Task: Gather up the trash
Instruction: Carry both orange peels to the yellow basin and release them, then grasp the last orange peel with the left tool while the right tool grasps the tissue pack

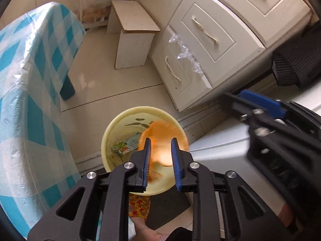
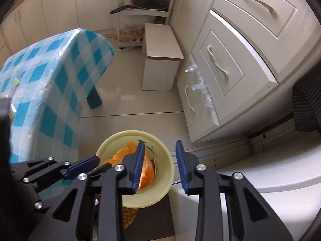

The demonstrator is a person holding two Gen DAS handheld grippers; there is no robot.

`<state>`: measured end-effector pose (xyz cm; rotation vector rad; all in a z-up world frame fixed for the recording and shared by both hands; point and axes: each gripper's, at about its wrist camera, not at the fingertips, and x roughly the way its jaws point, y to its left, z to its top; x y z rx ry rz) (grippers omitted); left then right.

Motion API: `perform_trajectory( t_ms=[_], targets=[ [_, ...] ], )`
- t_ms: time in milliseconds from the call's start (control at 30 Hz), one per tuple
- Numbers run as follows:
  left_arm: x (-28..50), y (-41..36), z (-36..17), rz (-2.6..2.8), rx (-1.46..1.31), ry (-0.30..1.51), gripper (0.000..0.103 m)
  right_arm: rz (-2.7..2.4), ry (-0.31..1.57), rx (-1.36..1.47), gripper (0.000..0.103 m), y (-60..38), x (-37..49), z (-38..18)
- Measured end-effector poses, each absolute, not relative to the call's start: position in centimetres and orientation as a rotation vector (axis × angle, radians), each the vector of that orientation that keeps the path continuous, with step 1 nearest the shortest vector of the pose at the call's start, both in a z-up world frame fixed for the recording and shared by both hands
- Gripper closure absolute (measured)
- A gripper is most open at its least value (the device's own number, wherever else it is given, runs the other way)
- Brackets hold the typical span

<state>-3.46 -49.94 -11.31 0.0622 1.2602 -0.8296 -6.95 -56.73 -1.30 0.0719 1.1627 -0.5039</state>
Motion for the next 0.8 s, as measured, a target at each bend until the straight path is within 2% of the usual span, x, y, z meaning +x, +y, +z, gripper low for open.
perform_trajectory(
  t_ms=[67,133,167,267,367,533,667,800],
  targets=[
    [-3.8,-49.5,-10.5,-0.845,0.061,1.235,0.078,-0.518,1.119,0.094,0.063,-57.1,-7.1,-0.3],
    [-4.1,-48.8,-9.1,-0.841,0.088,1.186,0.068,-0.523,1.059,0.121,0.053,-57.2,-7.1,1.0],
    [-4.2,-48.4,-8.6,-0.842,0.088,1.169,0.068,-0.514,1.031,0.144,0.05,-57.2,-7.1,1.6],
    [-3.7,-44.7,-5.5,-0.819,0.081,1.083,0.063,-0.466,0.949,0.257,0.046,-57.5,-7.0,3.2],
    [-2.6,-39.0,-2.3,-0.728,0.093,0.967,0.052,-0.358,0.891,0.414,0.045,-57.3,-6.4,4.0],
    [0.6,-26.9,1.0,-0.442,0.187,0.808,0.041,0.019,0.997,0.6,0.044,-51.3,-2.7,1.1],
    [3.9,-19.3,0.6,-0.273,0.265,0.816,0.039,0.172,1.111,0.524,0.044,-44.1,0.1,-1.0],
    [7.4,-15.1,-1.3,-0.169,0.37,0.842,0.036,0.223,1.17,0.435,0.037,-38.1,2.3,-2.6]
  ],
)
